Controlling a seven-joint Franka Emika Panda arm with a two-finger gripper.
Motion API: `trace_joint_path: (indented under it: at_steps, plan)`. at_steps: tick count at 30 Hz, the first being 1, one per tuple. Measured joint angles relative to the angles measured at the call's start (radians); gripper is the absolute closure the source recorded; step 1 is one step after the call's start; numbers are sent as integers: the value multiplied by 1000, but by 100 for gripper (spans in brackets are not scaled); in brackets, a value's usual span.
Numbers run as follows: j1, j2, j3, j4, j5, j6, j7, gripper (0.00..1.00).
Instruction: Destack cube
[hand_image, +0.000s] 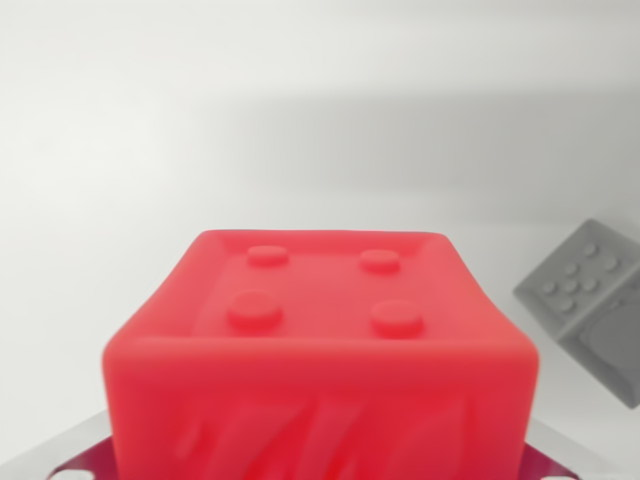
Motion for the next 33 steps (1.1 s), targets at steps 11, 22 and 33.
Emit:
trace_joint_path:
  at_steps: [11, 22, 33]
  plan:
    - [10, 7, 14, 8, -6, 0, -42, 100]
    - [18, 18, 31, 20, -16, 0, -90, 100]
    - [28, 27, 46, 32, -22, 0, -136, 100]
